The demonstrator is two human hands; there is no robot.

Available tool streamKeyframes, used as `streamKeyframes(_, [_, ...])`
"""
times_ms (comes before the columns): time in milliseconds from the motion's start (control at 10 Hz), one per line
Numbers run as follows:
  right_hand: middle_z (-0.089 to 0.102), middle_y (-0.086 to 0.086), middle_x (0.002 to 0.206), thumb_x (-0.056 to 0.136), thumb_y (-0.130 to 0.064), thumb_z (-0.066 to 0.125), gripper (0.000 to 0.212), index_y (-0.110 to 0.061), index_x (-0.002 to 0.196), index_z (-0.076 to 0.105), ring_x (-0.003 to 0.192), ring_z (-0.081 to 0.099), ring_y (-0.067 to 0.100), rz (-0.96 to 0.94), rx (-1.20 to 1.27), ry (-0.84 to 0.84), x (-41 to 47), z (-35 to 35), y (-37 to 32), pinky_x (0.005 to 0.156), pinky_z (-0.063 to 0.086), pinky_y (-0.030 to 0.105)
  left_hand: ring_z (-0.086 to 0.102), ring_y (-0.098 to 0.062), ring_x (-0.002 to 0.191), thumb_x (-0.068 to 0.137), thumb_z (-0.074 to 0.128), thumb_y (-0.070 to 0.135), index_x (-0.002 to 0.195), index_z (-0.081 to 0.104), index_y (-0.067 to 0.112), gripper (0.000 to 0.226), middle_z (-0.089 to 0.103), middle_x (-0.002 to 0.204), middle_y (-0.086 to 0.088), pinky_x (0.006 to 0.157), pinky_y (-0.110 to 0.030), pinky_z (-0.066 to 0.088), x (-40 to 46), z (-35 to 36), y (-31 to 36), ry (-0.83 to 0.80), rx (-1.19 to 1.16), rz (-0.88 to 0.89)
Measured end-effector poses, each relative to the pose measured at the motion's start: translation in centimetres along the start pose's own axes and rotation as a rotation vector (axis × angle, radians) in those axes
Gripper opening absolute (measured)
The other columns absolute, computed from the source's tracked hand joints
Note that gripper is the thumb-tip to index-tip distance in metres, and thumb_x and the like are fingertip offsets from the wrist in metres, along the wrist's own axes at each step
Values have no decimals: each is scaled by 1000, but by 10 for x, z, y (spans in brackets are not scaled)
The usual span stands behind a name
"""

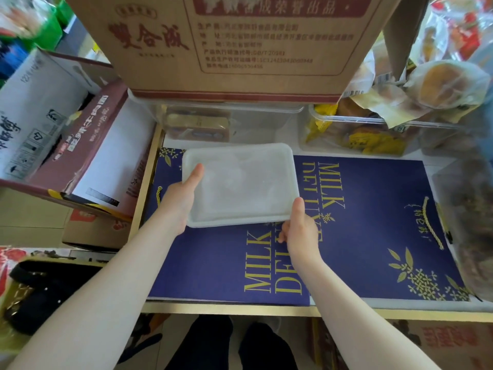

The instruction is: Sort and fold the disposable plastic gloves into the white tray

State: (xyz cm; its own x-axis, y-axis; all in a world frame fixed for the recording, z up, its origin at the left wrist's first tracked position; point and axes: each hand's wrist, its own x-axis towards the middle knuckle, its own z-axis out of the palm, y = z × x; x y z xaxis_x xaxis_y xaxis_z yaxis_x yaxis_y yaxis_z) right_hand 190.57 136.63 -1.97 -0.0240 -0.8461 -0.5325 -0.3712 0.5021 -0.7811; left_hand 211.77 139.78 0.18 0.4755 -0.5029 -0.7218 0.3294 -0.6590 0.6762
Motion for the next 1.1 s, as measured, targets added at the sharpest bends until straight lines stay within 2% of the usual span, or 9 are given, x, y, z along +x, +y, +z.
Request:
streamKeyframes(200, [52, -4, 35, 94, -60, 22, 67, -7, 66, 52, 69, 58, 29, 196, 122, -28, 23, 25, -12, 70, 47, 39, 55, -10, 106, 93, 52, 37, 125, 48, 25, 34, 57, 118, 5, 92, -27, 45, 4, -14, -8, -102, 125, 347])
streamKeyframes(300, [57, -1, 40, 96, -57, 17, 71, -5, 71, 59, 67, 61, 30, 186, 25, -56, 26, 37, -15, 67, 47, 38, 50, -6, 104, 94, 52, 26, 126, 45, 26, 32, 52, 113, 12, 76, -12, 39, 1, -25, -15, -9, 265, 498])
streamKeyframes(400, [65, 7, 58, 96, -51, 17, 67, -4, 81, 62, 59, 63, 23, 87, -232, -106, 25, 38, -24, 61, 47, 33, 45, -4, 112, 98, 45, 23, 142, 32, 25, 46, 48, 127, 12, 87, -13, 34, 7, -41, -15, -33, 286, 476])
streamKeyframes(500, [65, 10, 80, 97, -45, 26, 46, -9, 98, 55, 62, 62, 24, -119, -462, -55, 29, 35, -36, 63, 50, 37, 43, -1, 112, 99, 42, 11, 145, 27, 25, 51, 45, 128, 14, 77, 3, 32, 14, -53, -8, -52, 314, 516])
streamKeyframes(600, [57, 8, 79, 99, -36, 30, 29, -13, 107, 48, 55, 53, 22, -168, -419, -71, 32, 39, -45, 50, 42, 30, 32, 5, 122, 99, 40, 10, 146, 29, 27, 51, 35, 136, 19, 97, -8, 23, 17, -62, -5, -118, 424, 585])
streamKeyframes(700, [43, 4, 66, 99, -32, 34, 30, -8, 106, 52, 52, 39, 18, -125, -302, -103, 31, 40, -46, 46, 32, 28, 36, 9, 115, 100, 38, 13, 146, 29, 24, 49, 38, 131, 13, 95, -8, 20, 19, -65, -7, -108, 518, 617])
streamKeyframes(800, [52, -2, 69, 99, -37, 34, 34, -13, 103, 56, 57, 45, 18, -204, -527, -82, 31, 36, -47, 54, 39, 34, 35, -10, 131, 101, 37, 15, 148, 25, 21, 49, 36, 145, 2, 97, -14, 23, 20, -65, -7, -96, 629, 631])
streamKeyframes(900, [63, 7, 98, 99, -47, 23, 41, -17, 112, 48, 80, 58, 27, -205, -841, -52, 23, 29, -58, 66, 48, 38, 38, -18, 131, 100, 37, 21, 147, 26, 18, 48, 33, 148, 0, 99, -25, 32, 13, -71, -1, -63, 765, 686])
streamKeyframes(1100, [64, 9, 110, 99, -44, 28, 44, -12, 128, 40, 92, 62, 31, -487, -1089, 164, -17, -13, -77, 65, 45, 33, 50, -21, 118, 97, 43, 23, 141, 37, 14, 45, 44, 139, -3, 92, -37, 45, -31, -83, 11, 80, 971, 827])
